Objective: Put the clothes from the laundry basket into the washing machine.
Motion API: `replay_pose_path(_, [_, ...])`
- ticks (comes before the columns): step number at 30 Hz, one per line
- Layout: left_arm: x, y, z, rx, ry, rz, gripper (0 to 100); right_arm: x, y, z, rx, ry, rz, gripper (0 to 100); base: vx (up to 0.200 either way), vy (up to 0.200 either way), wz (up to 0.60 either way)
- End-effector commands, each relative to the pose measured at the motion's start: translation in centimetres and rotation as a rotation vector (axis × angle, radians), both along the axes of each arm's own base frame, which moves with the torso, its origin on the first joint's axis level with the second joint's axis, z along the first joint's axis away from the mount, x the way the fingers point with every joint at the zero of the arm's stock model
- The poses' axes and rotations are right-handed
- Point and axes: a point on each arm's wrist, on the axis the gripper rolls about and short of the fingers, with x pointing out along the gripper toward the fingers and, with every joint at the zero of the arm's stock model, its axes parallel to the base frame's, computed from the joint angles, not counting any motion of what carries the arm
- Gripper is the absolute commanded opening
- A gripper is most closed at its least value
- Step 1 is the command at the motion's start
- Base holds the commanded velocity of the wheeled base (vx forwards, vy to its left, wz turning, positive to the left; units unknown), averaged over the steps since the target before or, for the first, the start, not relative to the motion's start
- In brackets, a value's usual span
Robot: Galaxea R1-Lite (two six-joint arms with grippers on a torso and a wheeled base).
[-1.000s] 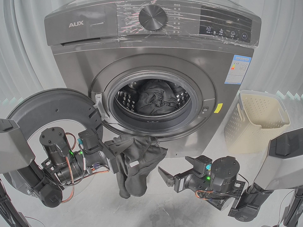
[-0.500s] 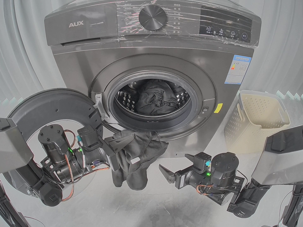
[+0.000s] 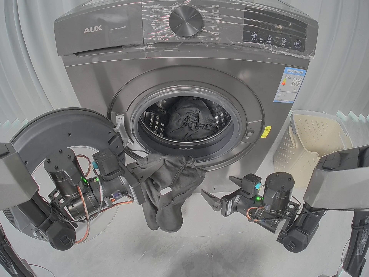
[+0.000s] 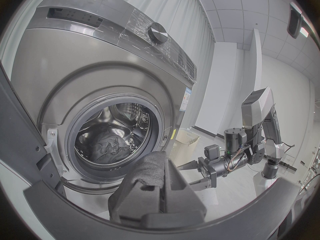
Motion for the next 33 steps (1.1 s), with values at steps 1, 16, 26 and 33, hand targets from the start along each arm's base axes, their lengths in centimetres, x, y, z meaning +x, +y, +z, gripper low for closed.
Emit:
replay_pose_path(1, [0.0,0.0,0.1,-0.003,-0.004,-0.002,0,0.6,0.8,-0.9,-0.001,0.006,0.037,100,0.0,0.0,0.0])
replay_pose_path(16, [-0.1,-0.1,0.0,0.0,0.002,-0.003,0,3.3,2.4,-1.6,0.049,-0.037,0.226,100,0.0,0.0,0.0])
replay_pose_path(26, [0.1,-0.1,-0.4,0.006,0.014,0.0,0,2.1,4.3,-1.4,0.077,-0.044,0.311,100,0.0,0.0,0.0])
replay_pose_path(33, [0.4,0.1,-0.7,0.009,0.021,0.008,0,-1.4,5.0,-0.7,0.076,-0.002,0.383,100,0.0,0.0,0.0])
